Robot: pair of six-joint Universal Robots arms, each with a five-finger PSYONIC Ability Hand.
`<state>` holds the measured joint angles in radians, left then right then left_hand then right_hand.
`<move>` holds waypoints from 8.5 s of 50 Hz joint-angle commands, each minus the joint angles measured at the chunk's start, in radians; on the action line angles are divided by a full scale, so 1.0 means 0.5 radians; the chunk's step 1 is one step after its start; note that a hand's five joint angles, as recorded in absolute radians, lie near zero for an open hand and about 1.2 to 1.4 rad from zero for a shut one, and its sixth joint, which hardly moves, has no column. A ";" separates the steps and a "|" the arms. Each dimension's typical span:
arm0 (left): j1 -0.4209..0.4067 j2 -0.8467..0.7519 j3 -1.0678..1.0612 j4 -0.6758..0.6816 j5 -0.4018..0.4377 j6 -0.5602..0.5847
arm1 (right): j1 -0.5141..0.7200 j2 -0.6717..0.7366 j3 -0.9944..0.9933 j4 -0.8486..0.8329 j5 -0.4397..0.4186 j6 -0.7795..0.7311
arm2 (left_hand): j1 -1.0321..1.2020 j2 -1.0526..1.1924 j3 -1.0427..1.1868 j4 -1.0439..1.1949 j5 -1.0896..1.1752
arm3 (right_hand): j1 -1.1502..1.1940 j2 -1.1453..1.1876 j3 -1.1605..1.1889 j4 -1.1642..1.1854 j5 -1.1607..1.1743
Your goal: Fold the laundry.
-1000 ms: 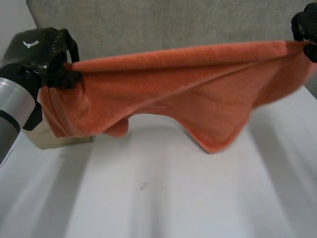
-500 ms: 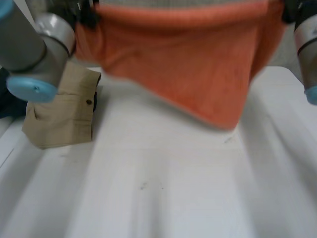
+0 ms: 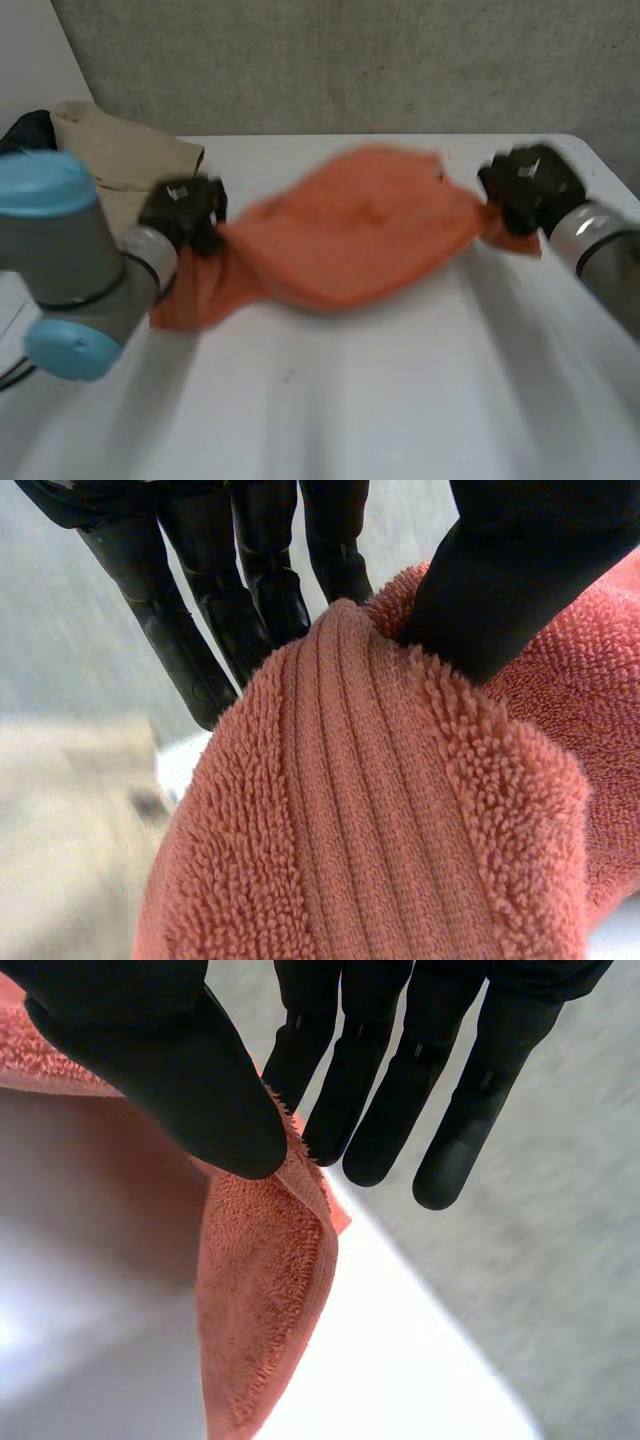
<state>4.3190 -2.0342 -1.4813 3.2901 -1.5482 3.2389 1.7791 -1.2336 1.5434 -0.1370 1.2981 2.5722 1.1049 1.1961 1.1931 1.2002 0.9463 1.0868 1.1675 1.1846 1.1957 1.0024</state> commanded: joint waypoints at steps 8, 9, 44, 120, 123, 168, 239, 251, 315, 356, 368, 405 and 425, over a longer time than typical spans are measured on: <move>-0.005 -0.037 0.036 -0.113 0.025 0.066 | -0.005 0.197 0.030 -0.039 0.082 -0.058 | -1.131 -1.313 -1.307 -1.322 -1.163 | 0.619 0.457 0.423 0.401 0.439; -0.002 0.009 0.005 -0.113 0.028 0.066 | -0.005 0.197 0.030 -0.042 0.088 -0.058 | -1.131 -1.313 -1.307 -1.322 -1.163 | 0.619 0.457 0.423 0.401 0.439; 0.097 0.145 -0.698 0.163 0.038 0.839 | -0.036 0.194 0.064 -0.051 0.110 -0.061 | -0.967 -1.149 -1.143 -1.157 -0.998 | 0.619 0.457 0.423 0.401 0.439; 0.130 -0.257 1.405 0.574 -0.042 0.830 | -0.036 0.188 -1.047 -0.680 0.555 -0.496 | 0.583 0.400 0.406 0.392 0.551 | 0.619 0.457 0.423 0.401 0.439; 0.130 -0.251 1.126 0.586 -0.033 0.833 | -0.030 0.206 -0.891 -0.607 0.512 -0.457 | 0.583 0.400 0.406 0.392 0.551 | 0.619 0.457 0.423 0.401 0.439; -0.020 0.096 -0.225 -0.242 -0.128 1.143 | -0.214 0.181 0.052 0.229 0.487 -1.104 | 0.583 0.400 0.406 0.392 0.551 | 0.619 0.457 0.423 0.401 0.439; -0.060 -0.475 0.450 0.182 -0.054 1.011 | -0.610 0.645 -0.307 0.268 -0.182 -0.159 | -1.859 -2.041 -2.036 -2.050 -1.891 | -1.099 -1.261 -1.295 -1.317 -1.280; 0.078 -1.015 1.103 0.182 0.016 1.023 | -0.604 0.620 -0.231 0.158 -0.188 -0.159 | -1.771 -1.953 -1.947 -1.962 -1.803 | -0.888 -1.049 -1.084 -1.106 -1.068; 0.038 0.246 -0.007 0.231 0.025 0.852 | 0.012 0.304 -0.350 -0.250 0.027 -0.852 | -1.841 -2.024 -2.018 -2.032 -1.873 | 0.619 0.457 0.423 0.401 0.439; -0.345 0.062 0.048 0.332 0.025 0.615 | 0.516 0.228 0.055 -0.058 0.263 0.424 | -1.847 -2.030 -2.024 -2.038 -1.879 | -1.824 -1.986 -2.020 -2.042 -2.005; -0.431 -0.122 0.177 0.307 0.004 0.609 | 0.209 0.452 0.125 -0.066 0.312 0.056 | -1.836 -2.018 -2.012 -2.026 -1.868 | 0.616 0.454 0.420 0.398 0.436; -0.268 0.286 -0.084 0.317 -0.165 0.554 | 0.826 0.112 -0.043 -0.530 0.085 0.658 | -1.836 -2.018 -2.012 -2.026 -1.868 | -1.824 -1.986 -2.020 -2.042 -2.005; -0.634 -0.536 0.674 -0.076 -0.450 0.290 | 0.494 0.662 -0.644 0.418 0.088 1.087 | -1.777 -1.959 -1.953 -1.968 -1.809 | -1.824 -1.986 -2.020 -2.042 -2.005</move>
<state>4.0014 -2.1939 -1.2221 3.3605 -1.6594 3.3729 2.0165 -1.0402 1.3404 -0.0070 1.3522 3.0969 0.1893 0.2015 0.2102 0.2008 0.0462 0.2173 0.2028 0.2025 0.2032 0.0473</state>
